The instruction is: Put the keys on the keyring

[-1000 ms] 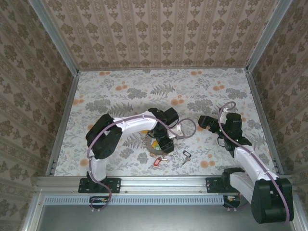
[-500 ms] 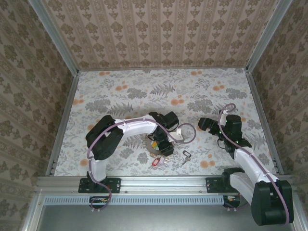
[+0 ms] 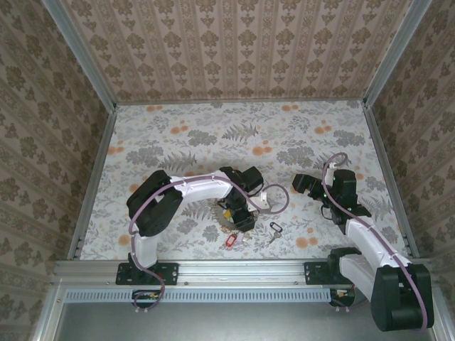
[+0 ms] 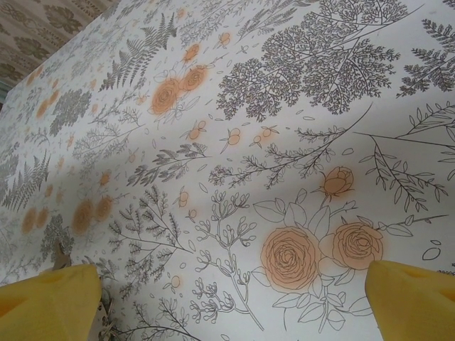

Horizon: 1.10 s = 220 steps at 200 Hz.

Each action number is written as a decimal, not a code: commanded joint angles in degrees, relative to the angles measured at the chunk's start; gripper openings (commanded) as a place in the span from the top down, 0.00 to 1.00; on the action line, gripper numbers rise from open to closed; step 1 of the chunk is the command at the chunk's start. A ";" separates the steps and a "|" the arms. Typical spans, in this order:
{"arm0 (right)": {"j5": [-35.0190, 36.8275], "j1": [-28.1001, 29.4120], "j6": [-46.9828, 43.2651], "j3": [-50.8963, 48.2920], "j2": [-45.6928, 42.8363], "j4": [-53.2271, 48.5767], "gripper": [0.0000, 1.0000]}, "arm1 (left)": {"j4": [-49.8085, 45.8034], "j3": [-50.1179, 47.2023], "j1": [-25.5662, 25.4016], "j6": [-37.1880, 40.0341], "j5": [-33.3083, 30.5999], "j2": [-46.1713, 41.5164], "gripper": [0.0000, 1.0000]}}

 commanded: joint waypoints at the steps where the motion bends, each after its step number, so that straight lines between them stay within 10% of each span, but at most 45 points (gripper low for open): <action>1: -0.27 -0.41 -0.90 -0.02 -0.69 -0.57 0.03 | -1.48 1.34 -0.82 1.83 -0.87 0.04 0.69; 220: 0.92 -0.45 -2.61 1.91 -3.99 -3.71 0.03 | -0.66 -2.29 -2.96 4.46 -5.34 -2.89 0.88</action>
